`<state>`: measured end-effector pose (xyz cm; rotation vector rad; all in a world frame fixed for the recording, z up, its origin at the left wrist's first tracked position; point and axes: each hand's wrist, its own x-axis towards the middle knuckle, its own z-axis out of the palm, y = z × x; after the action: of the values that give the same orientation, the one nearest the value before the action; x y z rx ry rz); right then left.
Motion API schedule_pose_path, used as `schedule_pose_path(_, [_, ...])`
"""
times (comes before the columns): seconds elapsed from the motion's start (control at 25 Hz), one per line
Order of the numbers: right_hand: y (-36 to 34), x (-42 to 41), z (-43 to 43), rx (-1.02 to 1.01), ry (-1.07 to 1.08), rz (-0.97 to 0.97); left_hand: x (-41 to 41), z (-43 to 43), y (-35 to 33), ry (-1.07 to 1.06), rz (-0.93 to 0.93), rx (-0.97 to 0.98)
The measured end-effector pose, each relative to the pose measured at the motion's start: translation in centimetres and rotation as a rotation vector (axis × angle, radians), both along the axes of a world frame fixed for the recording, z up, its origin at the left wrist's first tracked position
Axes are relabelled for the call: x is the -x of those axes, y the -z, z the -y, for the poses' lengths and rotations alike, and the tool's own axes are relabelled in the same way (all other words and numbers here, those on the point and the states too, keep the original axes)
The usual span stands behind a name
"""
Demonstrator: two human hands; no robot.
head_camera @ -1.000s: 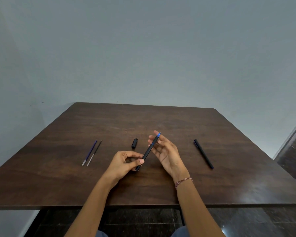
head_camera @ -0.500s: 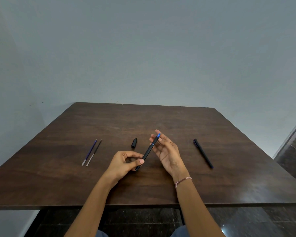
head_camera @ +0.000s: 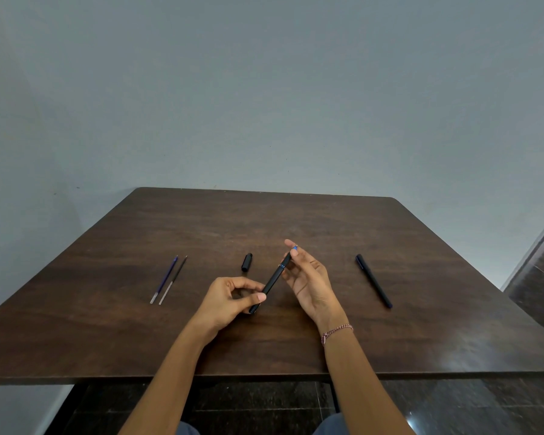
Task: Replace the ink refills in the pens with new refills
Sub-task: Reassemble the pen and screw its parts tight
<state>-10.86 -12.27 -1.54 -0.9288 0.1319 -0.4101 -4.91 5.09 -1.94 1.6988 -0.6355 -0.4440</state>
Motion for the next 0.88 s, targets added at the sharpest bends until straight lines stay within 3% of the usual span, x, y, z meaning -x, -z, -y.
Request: schedule_pose_path(0.88, [0.26, 0.15, 0.22, -0.007, 0.034, 0.074, 0.09, 0.03, 0.03, -0.009, 0.049, -0.024])
